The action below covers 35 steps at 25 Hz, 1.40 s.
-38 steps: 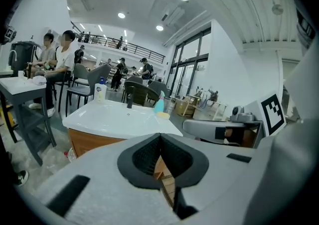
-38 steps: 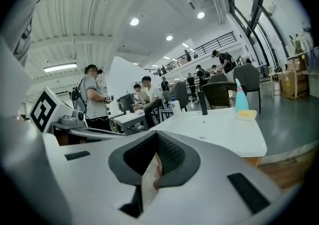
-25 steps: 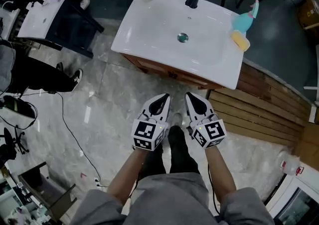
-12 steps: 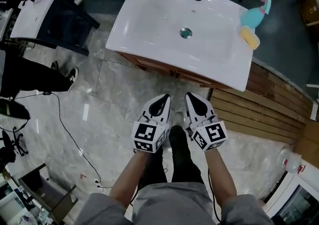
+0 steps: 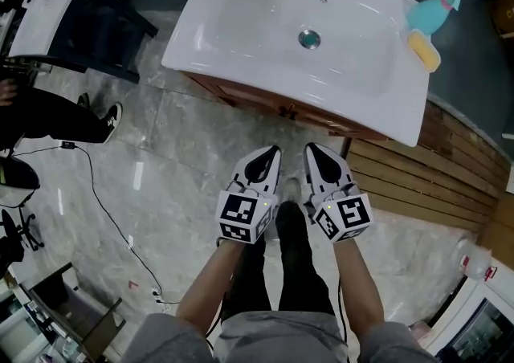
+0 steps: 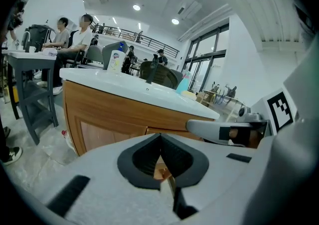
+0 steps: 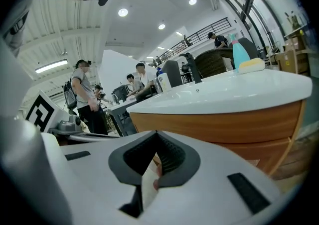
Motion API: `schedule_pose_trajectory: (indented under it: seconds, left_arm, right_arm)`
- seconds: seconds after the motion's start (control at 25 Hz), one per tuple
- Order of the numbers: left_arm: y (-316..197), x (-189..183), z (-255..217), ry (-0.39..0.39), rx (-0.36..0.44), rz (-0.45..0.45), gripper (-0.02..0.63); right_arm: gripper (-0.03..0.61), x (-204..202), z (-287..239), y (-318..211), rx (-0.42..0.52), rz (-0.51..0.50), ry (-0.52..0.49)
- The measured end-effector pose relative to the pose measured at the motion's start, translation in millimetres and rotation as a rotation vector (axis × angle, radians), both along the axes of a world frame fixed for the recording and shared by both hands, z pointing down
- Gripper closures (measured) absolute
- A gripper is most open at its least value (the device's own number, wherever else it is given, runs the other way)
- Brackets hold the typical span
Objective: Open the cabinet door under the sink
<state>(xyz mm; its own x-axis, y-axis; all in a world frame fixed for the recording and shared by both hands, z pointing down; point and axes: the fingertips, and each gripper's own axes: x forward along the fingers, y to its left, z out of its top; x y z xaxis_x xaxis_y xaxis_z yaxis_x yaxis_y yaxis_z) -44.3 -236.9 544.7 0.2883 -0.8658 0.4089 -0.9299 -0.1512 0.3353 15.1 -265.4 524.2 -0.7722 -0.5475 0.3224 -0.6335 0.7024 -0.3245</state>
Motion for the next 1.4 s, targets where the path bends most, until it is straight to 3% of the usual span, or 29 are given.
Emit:
schedule_pose_trajectory:
  seconds: [0.64, 0.92, 1.4]
  left_arm:
    - [-21, -2, 100, -0.001, -0.001, 0.005, 0.606]
    - [-25, -7, 117, 0.005, -0.008, -0.014, 0.604]
    - [-63, -10, 169, 0.015, -0.032, -0.077, 0.5]
  right_arm:
    - [0.569, -8, 86, -2, -0.004, 0.006, 0.003]
    - [0.569, -9, 95, -4, -0.017, 0.015, -0.025]
    - [0.569, -4, 114, -17, -0.02, 0.023, -0.026]
